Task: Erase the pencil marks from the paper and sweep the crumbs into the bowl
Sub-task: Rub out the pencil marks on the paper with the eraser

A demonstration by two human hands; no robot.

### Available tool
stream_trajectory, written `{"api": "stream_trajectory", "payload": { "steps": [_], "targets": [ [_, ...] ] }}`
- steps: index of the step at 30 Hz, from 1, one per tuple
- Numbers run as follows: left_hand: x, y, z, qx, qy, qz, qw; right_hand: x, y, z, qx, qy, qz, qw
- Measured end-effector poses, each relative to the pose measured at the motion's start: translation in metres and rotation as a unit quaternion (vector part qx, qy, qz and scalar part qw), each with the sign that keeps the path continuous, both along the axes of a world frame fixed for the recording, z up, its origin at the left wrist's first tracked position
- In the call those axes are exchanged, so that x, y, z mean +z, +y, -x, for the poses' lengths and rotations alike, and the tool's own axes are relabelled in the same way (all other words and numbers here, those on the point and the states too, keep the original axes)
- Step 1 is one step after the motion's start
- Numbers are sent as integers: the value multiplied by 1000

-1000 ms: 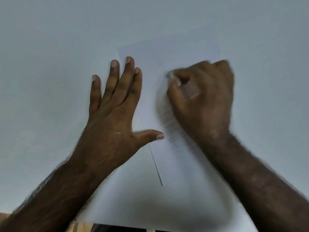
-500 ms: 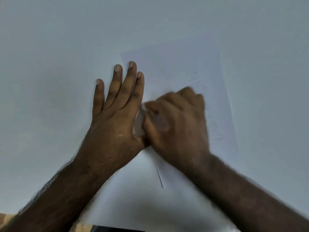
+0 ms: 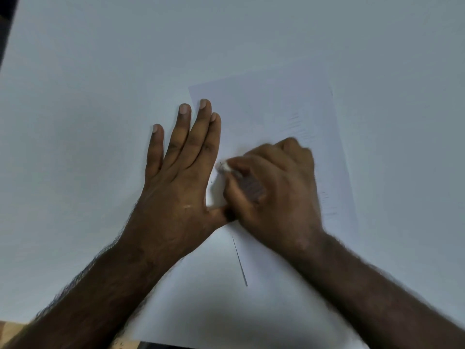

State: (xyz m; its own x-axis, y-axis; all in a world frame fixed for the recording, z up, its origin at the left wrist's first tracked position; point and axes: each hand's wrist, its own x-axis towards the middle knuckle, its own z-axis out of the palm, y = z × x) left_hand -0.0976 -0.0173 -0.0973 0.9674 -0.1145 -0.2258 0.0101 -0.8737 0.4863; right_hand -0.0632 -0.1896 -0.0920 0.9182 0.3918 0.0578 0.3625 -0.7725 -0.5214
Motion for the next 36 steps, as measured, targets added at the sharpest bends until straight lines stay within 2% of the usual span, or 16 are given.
{"api": "stream_trajectory", "payload": {
  "steps": [4,6,8,11,13,19,26,32,36],
  "targets": [
    [-1,2,-1,-20,16,-7,1000,-8,-4,-54,-83,-65,26,994],
    [-2,3,-1,-23,16,-11,1000,-10,-4,-64,-116,-68,22,991],
    [-1,2,-1,-18,17,-12,1000,-8,1,-47,-105,-61,14,993],
    [1,0,1,-4,7,-6,1000,-1,7,-3,-33,-30,6,999],
    [1,0,1,-5,5,-8,1000,0,4,-3,-14,-30,6,999],
    [-2,6,-4,-24,22,-16,999,-14,7,-75,-118,-86,17,989],
    [-2,0,0,-3,-1,-18,1000,-4,5,-10,-28,-41,14,999],
    [-3,2,-2,-21,11,-27,999,-16,15,-71,-95,-91,5,991],
    [-1,1,0,-17,12,-16,1000,-10,11,-43,-76,-61,7,995]
  ]
}}
